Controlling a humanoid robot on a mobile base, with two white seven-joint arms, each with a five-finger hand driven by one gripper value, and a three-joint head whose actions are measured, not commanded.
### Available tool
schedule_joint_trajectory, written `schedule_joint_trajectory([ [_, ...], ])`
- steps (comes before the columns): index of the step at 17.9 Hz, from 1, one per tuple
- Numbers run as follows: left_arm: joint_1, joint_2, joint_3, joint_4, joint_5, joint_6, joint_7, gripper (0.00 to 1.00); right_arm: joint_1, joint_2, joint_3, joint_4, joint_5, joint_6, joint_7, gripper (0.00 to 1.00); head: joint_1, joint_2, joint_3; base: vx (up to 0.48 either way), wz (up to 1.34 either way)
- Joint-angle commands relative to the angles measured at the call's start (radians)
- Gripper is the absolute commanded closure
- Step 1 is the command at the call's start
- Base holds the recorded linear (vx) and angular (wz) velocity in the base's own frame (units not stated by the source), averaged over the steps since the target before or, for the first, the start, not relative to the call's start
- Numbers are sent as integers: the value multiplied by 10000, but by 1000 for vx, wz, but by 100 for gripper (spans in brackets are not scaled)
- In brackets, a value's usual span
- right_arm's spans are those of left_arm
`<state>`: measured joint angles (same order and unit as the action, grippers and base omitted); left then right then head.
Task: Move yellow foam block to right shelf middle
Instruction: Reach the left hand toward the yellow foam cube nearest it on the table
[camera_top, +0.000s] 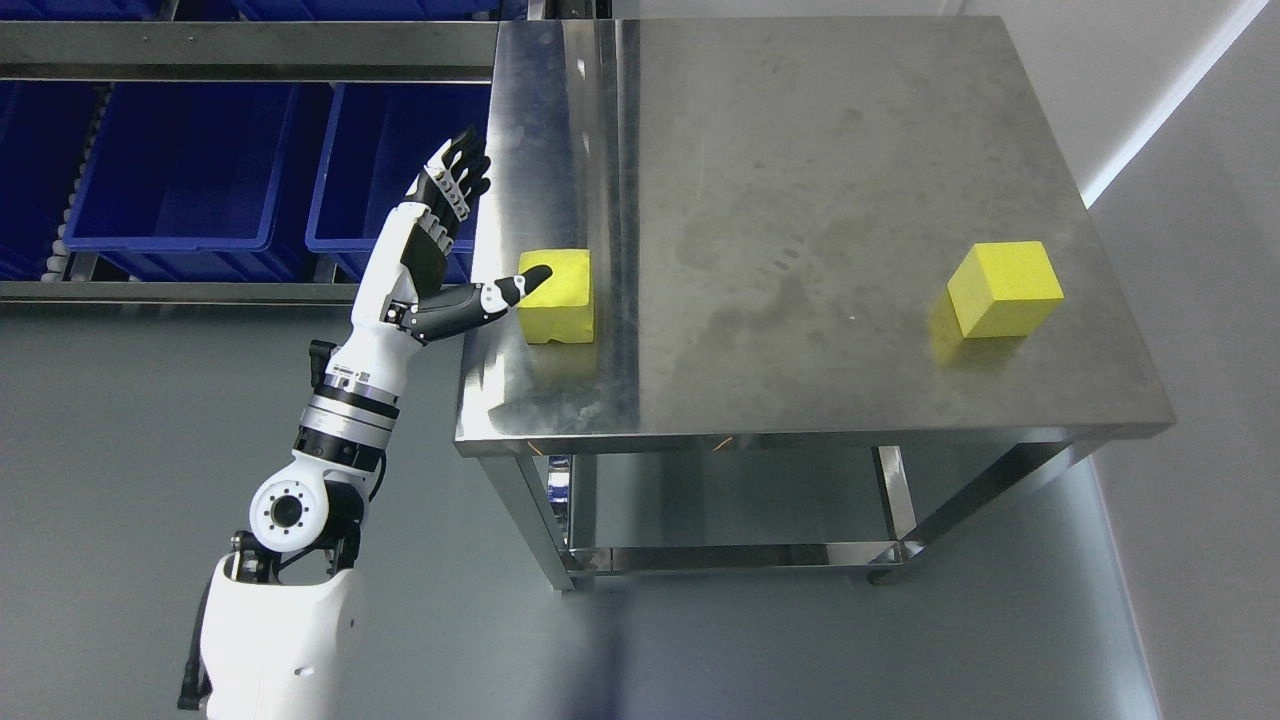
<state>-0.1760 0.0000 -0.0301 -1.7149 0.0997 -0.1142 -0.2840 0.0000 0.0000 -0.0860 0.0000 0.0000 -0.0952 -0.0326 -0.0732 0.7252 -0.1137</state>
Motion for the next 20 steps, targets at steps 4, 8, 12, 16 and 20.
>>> schedule_joint_trajectory([
  [4,26,175,531,-1,0,-131,-135,0,16,-175,1,-175,31,1,-12,0,0,0,0,3,-13],
  [8,57,749,776,-1,-15,-454,-1772,0,16,-175,1,-175,31,1,-12,0,0,0,0,2,-7],
  [12,-19,1671,746,60,-168,-179,-2559,1,16,-175,1,-175,31,1,-12,0,0,0,0,0,0],
  [16,-249,1795,638,350,-795,221,-2590,1,16,-175,1,-175,31,1,-12,0,0,0,0,0,0],
  [20,-495,1734,288,841,-1272,298,-3109,1,16,-175,1,-175,31,1,-12,0,0,0,0,0,0],
])
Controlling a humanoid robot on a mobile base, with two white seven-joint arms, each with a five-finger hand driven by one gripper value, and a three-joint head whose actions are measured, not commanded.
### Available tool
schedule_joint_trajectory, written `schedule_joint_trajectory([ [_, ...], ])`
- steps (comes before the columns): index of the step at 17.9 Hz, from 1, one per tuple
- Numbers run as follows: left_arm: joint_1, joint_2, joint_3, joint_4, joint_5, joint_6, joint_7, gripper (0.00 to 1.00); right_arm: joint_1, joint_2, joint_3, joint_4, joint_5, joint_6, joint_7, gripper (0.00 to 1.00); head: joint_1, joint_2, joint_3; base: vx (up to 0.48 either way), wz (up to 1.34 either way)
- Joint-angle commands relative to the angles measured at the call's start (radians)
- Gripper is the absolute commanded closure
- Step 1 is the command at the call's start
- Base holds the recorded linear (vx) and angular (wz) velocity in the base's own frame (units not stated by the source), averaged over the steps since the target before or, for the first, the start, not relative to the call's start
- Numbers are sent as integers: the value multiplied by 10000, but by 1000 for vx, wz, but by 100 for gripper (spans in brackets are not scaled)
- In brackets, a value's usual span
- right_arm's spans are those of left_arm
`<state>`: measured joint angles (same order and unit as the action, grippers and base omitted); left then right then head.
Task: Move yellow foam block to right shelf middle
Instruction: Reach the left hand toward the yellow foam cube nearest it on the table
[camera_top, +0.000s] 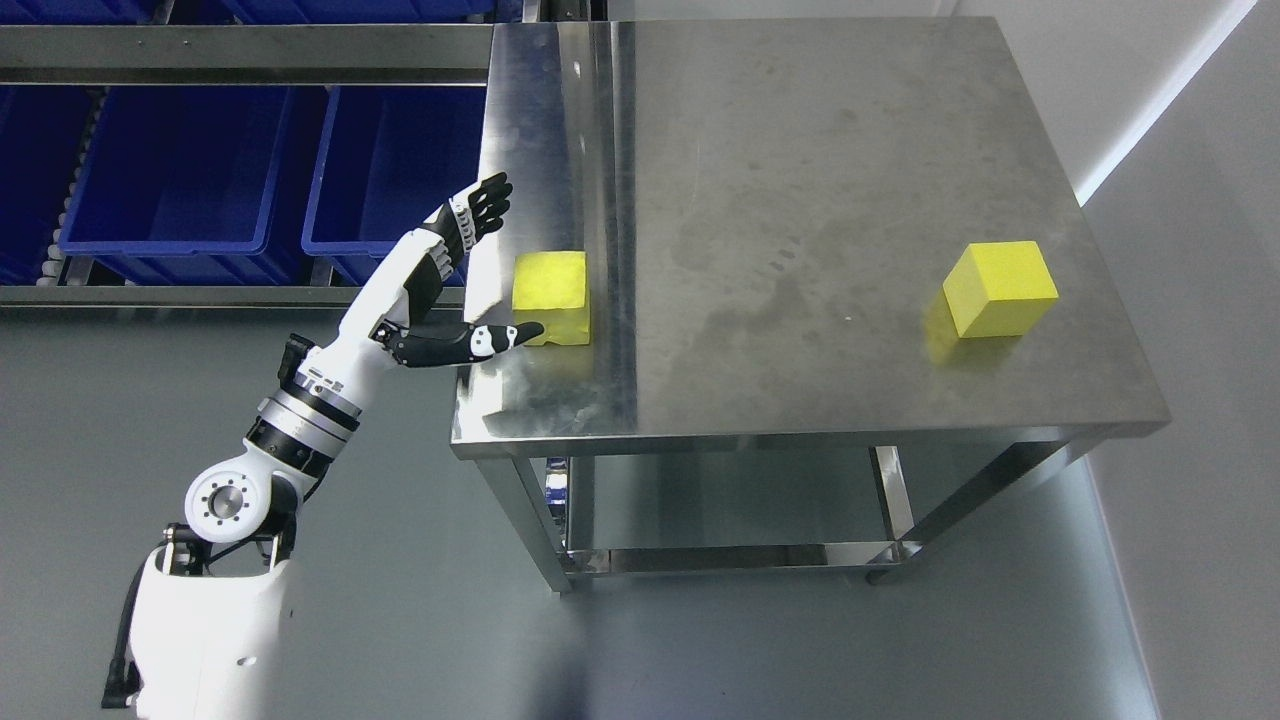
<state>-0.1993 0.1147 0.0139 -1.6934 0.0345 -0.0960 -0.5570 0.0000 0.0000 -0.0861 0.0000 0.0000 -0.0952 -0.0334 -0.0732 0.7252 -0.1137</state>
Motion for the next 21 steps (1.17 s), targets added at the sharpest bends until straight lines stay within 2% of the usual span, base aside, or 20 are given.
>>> schedule_joint_trajectory([
  [1,-338,571,-397,673,-622,223,-533,1,15,-175,2,-175,31,1,-3,0,0,0,0,0,0],
  [6,-553,555,-660,904,-652,592,-581,2,15,-175,-13,-175,31,1,-3,0,0,0,0,0,0],
  [9,-599,540,-691,1041,-652,592,-748,7,15,-175,-13,-175,31,1,-3,0,0,0,0,0,0],
  [12,-691,540,-707,1149,-652,561,-1346,21,15,-175,-13,-175,31,1,-3,0,0,0,0,0,0],
  [14,-691,479,-645,1165,-637,500,-1440,35,15,-175,2,-175,31,1,-3,0,0,0,0,0,0],
  [21,-783,-179,-232,1180,-606,423,-1471,62,15,-175,2,-175,31,1,-3,0,0,0,0,0,0],
])
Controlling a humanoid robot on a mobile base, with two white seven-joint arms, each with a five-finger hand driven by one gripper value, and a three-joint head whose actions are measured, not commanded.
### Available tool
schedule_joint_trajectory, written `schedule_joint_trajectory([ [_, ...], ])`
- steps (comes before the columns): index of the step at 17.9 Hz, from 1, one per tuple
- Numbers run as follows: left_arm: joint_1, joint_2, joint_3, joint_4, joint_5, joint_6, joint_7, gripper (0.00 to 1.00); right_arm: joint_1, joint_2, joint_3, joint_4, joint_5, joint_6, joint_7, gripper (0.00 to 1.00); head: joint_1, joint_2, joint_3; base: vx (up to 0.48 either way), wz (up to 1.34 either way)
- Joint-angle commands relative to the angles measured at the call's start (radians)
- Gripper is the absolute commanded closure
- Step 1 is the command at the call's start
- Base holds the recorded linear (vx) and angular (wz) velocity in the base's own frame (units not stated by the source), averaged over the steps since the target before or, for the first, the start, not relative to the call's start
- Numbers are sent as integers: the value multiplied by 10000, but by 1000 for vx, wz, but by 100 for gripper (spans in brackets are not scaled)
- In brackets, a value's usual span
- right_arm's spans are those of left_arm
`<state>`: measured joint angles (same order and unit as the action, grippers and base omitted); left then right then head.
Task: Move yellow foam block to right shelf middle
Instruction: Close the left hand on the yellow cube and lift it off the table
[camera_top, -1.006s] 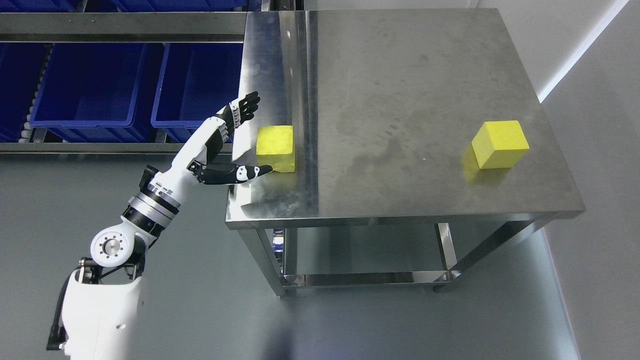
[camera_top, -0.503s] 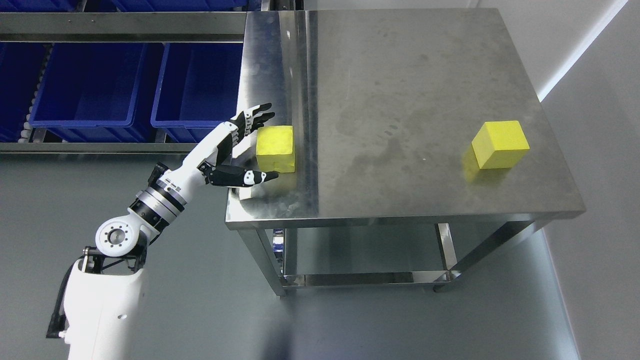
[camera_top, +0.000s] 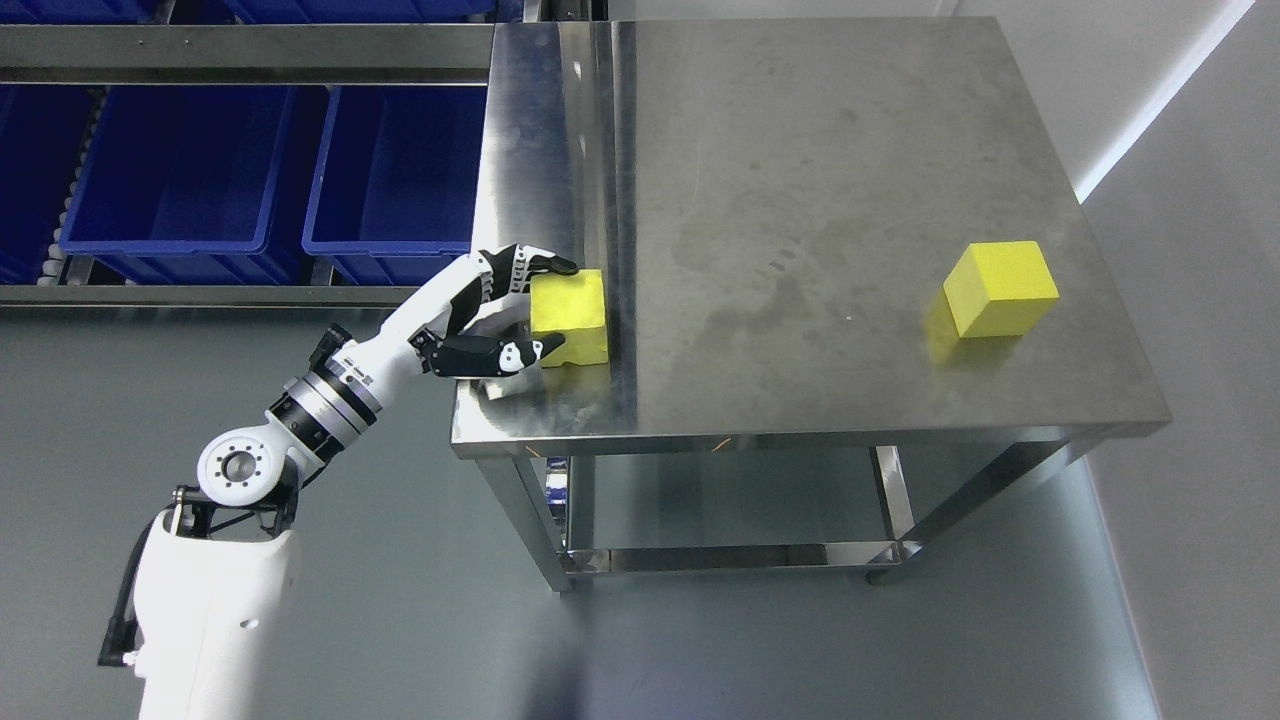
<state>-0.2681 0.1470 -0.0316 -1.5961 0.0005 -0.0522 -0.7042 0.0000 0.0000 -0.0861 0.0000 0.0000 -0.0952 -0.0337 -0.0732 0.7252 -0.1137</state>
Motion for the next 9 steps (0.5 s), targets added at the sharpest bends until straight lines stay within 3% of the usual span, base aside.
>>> schedule_joint_trajectory([
  [1,-247,-792,391,191,-251,-152,1,64,15,-175,2,-175,46,1,0,0,0,0,0,0,0],
  [4,-752,-1295,1019,176,70,-414,1,66,15,-175,2,-175,31,1,0,0,0,0,0,0,0],
  [9,-1368,-1295,1144,161,2937,-1454,1394,66,15,-175,2,-175,31,1,0,0,0,0,0,0,5],
])
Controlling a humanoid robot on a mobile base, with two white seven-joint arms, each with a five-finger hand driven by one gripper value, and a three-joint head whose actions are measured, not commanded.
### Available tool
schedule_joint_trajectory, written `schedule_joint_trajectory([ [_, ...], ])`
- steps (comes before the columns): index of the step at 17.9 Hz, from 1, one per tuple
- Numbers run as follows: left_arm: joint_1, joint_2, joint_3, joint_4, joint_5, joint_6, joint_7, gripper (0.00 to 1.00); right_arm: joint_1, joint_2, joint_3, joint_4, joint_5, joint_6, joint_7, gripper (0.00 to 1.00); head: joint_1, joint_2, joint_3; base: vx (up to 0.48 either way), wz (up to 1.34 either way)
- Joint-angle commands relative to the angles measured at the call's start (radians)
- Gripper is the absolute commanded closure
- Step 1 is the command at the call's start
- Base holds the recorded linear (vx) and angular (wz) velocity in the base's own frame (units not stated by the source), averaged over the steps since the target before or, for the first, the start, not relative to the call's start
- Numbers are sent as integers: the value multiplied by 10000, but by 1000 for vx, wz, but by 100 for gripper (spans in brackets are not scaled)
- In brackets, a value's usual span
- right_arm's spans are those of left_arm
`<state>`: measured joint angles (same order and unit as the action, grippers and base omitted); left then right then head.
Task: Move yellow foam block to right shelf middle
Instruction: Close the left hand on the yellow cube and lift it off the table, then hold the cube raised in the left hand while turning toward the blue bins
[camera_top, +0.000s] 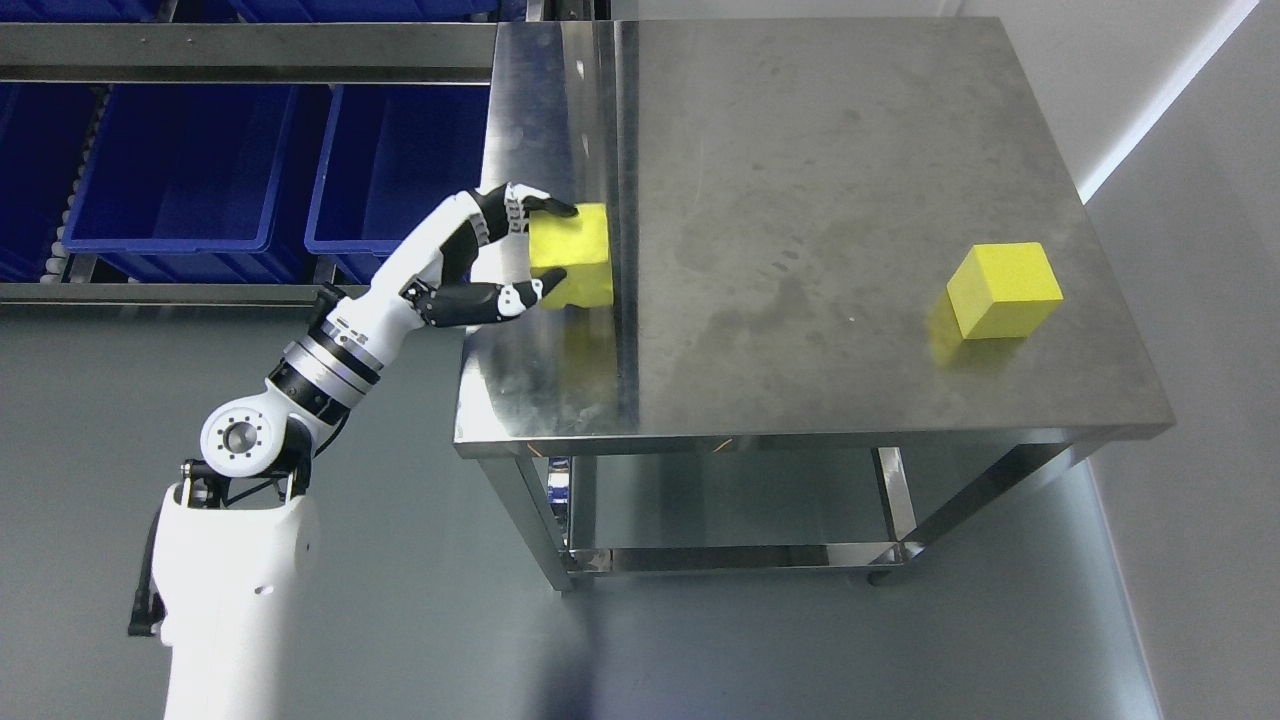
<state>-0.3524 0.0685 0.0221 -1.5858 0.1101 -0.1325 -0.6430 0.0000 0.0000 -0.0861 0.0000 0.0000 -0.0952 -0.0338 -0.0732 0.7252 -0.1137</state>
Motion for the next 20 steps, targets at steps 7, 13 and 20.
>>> schedule_joint_trajectory([
  [7,-511,-510,577,58,3455,-1912,3483,65,15,-175,2,-175,31,1,1,0,0,0,0,-20,248],
  [13,-327,-510,730,12,3455,-1958,3515,66,15,-175,-13,-175,31,1,1,0,0,0,0,-25,813],
  [20,-296,-510,1052,-3,3439,-1943,3439,66,15,-175,-13,-175,31,1,1,0,0,-1,0,9,1274],
])
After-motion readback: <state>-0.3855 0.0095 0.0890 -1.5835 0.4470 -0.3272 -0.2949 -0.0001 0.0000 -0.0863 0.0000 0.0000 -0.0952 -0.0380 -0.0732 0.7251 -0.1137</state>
